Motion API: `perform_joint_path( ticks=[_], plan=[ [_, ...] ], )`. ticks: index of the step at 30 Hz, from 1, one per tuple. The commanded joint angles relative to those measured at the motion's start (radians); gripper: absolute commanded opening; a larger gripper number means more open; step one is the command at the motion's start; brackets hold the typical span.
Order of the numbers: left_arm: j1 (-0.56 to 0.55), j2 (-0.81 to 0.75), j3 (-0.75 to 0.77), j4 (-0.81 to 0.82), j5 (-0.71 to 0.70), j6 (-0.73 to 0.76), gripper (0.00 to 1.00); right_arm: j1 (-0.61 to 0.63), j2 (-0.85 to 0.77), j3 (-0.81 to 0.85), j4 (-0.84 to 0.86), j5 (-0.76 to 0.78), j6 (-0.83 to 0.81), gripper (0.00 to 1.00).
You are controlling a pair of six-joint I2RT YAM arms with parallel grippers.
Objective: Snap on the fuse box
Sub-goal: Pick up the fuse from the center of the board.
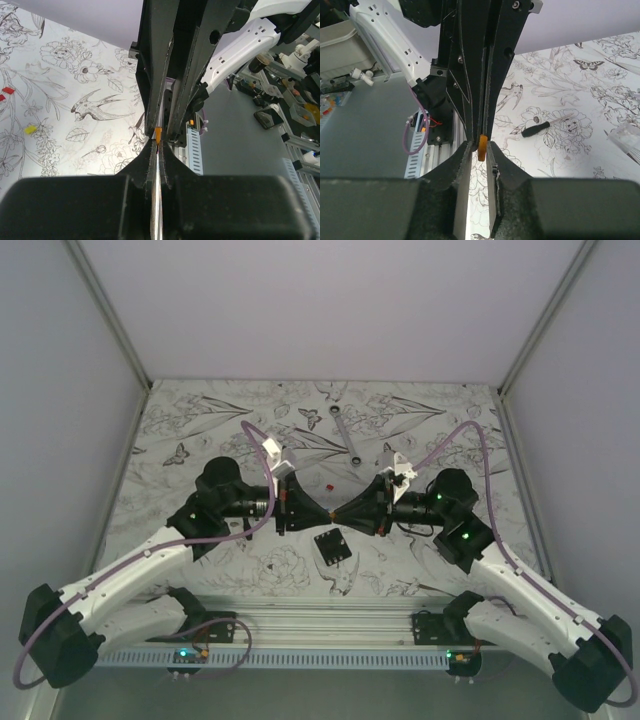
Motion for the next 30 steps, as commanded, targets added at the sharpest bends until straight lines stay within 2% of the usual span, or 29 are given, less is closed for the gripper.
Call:
perform_joint_path(
  ticks=[1,6,11,15,18,19,21,27,30],
  plan=[
    [-0.006,0.004,0.029,0.016,0.020,0.029,0.00,-0.007,-0.003,0.034,0.033,-0.027,0.013,0.20],
    [-0.010,-0.002,0.032,0.015,0.020,0.030,0.00,-0.006,0.006,0.039,0.015,-0.026,0.009,0.13],
    [-0.016,-0.001,0.033,0.016,0.017,0.032,0.00,-0.006,0.023,0.038,0.024,-0.042,0.014,0.11],
    [-0.018,-0.002,0.031,0.016,0.007,0.034,0.00,-0.006,0.029,0.037,0.030,-0.057,0.018,0.01],
    [-0.017,-0.007,0.020,0.013,-0.028,0.039,0.02,-0.006,0.032,0.046,-0.010,-0.029,-0.004,0.00],
    [-0.016,-0.010,0.010,0.007,-0.045,0.043,0.07,-0.006,0.032,0.052,-0.038,-0.005,-0.015,0.00],
    [-0.015,-0.019,-0.012,-0.013,-0.090,0.054,0.26,-0.006,0.035,0.067,-0.114,0.044,-0.041,0.00],
    [0.014,-0.076,-0.109,-0.082,-0.265,0.034,0.52,-0.006,0.072,0.097,-0.277,0.247,-0.055,0.00],
    [0.025,-0.119,-0.151,-0.150,-0.406,0.016,0.66,-0.001,0.096,0.098,-0.320,0.341,-0.033,0.00]
  ],
)
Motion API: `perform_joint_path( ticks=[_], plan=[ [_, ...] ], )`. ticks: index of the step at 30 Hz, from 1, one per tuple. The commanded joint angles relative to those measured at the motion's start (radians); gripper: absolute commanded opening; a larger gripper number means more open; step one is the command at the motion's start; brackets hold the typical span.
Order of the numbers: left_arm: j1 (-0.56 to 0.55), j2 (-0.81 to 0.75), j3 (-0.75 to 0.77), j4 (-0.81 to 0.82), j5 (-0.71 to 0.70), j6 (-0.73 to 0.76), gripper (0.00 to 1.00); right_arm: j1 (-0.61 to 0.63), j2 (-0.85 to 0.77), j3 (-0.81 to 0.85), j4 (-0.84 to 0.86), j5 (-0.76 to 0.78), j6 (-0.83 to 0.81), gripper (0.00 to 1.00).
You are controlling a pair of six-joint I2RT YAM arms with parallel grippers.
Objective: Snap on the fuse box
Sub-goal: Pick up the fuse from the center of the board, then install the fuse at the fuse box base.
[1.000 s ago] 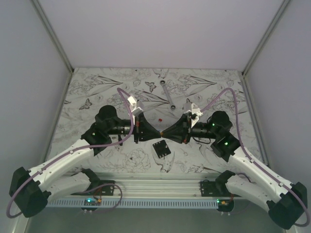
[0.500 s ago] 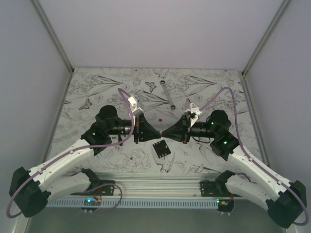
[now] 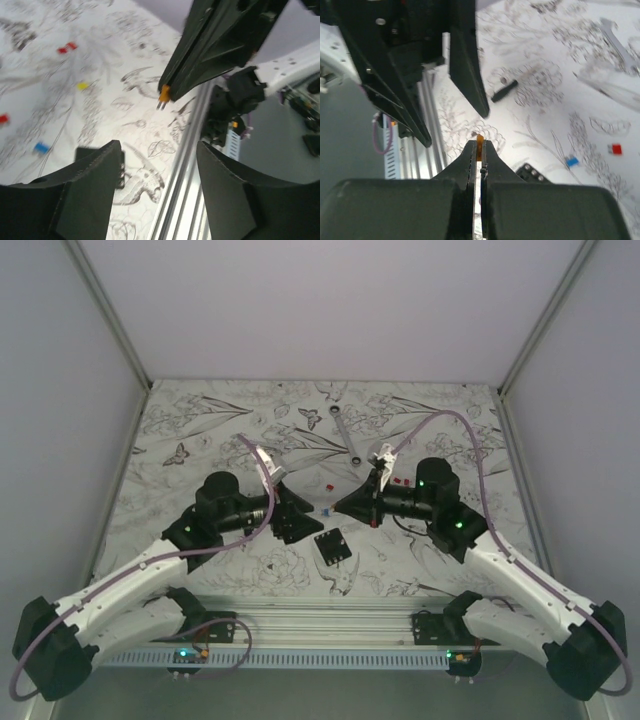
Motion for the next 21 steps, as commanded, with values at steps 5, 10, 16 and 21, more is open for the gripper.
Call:
perform_joint_path(
  ticks=[5,10,16,21],
  plan=[
    [0.035,-0.082,-0.071,-0.254,-0.433,-0.050,0.77,0.035,0.086,0.044,-0.175,0.356,0.049,0.00],
    [0.041,-0.053,-0.057,-0.408,-0.619,-0.081,0.87,0.105,0.147,0.062,-0.223,0.536,0.077,0.00],
    [0.041,-0.029,-0.067,-0.470,-0.741,-0.105,1.00,0.184,0.250,0.076,-0.253,0.702,0.109,0.00],
    [0.045,-0.010,-0.060,-0.499,-0.834,-0.100,1.00,0.252,0.323,0.084,-0.260,0.818,0.141,0.00]
  ],
)
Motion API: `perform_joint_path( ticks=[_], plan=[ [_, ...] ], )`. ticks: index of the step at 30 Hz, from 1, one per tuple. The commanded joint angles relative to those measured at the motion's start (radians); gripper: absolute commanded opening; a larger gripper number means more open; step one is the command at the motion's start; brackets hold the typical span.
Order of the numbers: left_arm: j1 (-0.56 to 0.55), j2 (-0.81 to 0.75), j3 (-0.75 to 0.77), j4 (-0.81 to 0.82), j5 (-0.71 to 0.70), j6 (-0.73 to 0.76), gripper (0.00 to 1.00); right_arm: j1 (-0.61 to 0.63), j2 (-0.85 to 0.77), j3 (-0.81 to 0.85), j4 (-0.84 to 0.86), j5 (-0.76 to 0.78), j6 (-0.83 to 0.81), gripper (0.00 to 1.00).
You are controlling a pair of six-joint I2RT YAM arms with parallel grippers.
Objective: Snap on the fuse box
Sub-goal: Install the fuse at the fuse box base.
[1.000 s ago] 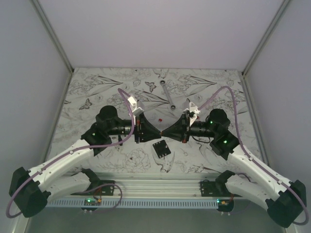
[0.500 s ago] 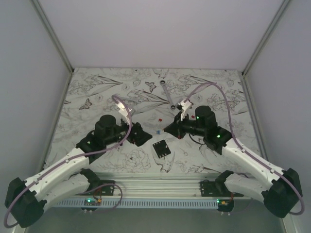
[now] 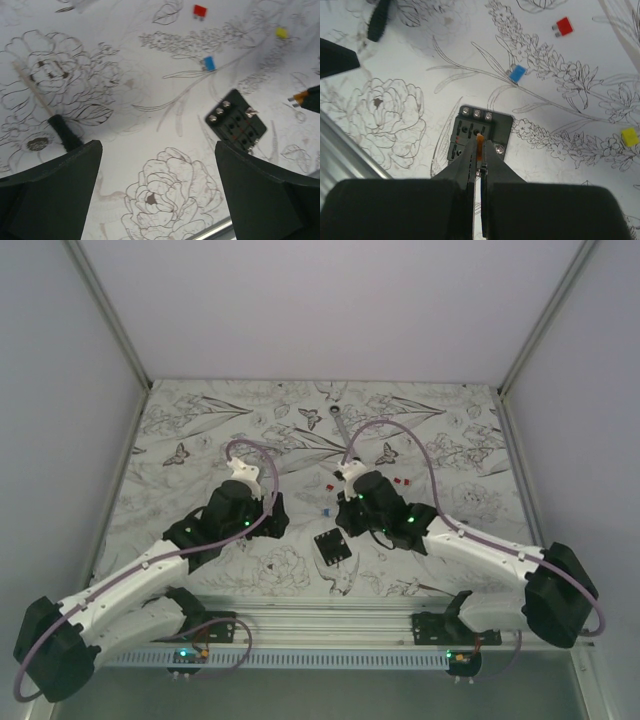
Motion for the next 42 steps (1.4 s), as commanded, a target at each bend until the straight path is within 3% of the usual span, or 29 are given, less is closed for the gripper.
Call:
perform_joint_path(
  ticks=[1,14,42],
  plan=[
    [0.009,0.013,0.002,-0.069,-0.131,-0.011,1.00,0.059,0.047,0.043,-0.019,0.160,0.048,0.00],
    [0.012,0.074,0.036,-0.157,-0.235,-0.050,1.00,0.153,0.192,0.056,0.025,0.280,0.088,0.00],
    [0.032,0.078,0.036,-0.166,-0.219,-0.074,1.00,0.208,0.296,0.064,0.057,0.371,0.129,0.00]
  ],
)
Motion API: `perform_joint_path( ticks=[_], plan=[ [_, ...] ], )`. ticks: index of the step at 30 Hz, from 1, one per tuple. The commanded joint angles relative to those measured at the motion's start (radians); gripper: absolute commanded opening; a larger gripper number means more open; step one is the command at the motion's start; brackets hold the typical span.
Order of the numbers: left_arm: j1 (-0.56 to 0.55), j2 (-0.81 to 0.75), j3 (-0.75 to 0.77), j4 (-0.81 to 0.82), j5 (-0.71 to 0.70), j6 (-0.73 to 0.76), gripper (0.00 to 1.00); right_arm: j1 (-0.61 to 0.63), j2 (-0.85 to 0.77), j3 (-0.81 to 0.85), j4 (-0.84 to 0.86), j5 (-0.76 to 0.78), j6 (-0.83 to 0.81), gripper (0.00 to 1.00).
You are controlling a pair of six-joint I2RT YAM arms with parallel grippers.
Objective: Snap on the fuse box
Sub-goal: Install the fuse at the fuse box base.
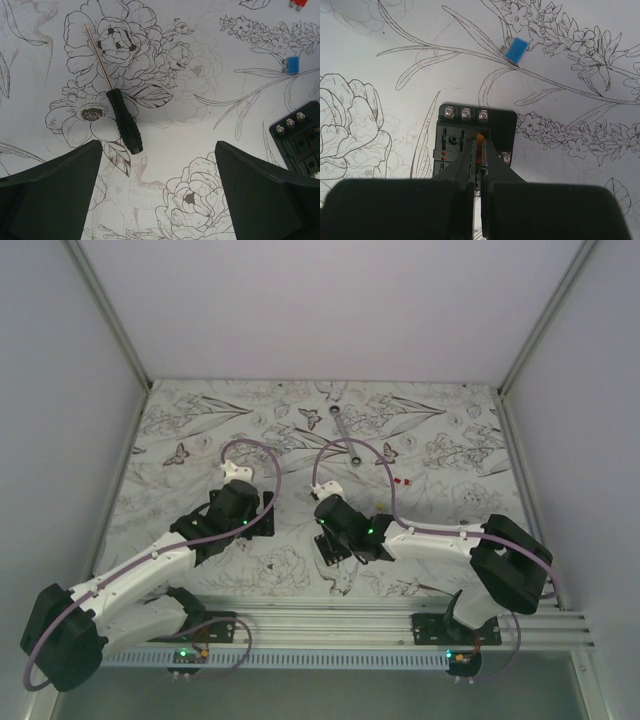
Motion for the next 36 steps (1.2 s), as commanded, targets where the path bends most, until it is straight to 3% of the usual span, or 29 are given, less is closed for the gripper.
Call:
perform_joint_path(
  ticks=[1,36],
  plan=[
    [0.010,-0.009,0.018,-0.030,-0.006,-0.014,1.00,0.013,0.011,0.028,0.026,0.038,0.024,0.00],
    [0.020,-0.028,0.006,-0.031,-0.001,-0.029,1.00,0.051,0.014,-0.004,0.030,0.117,0.089,0.00]
  ],
)
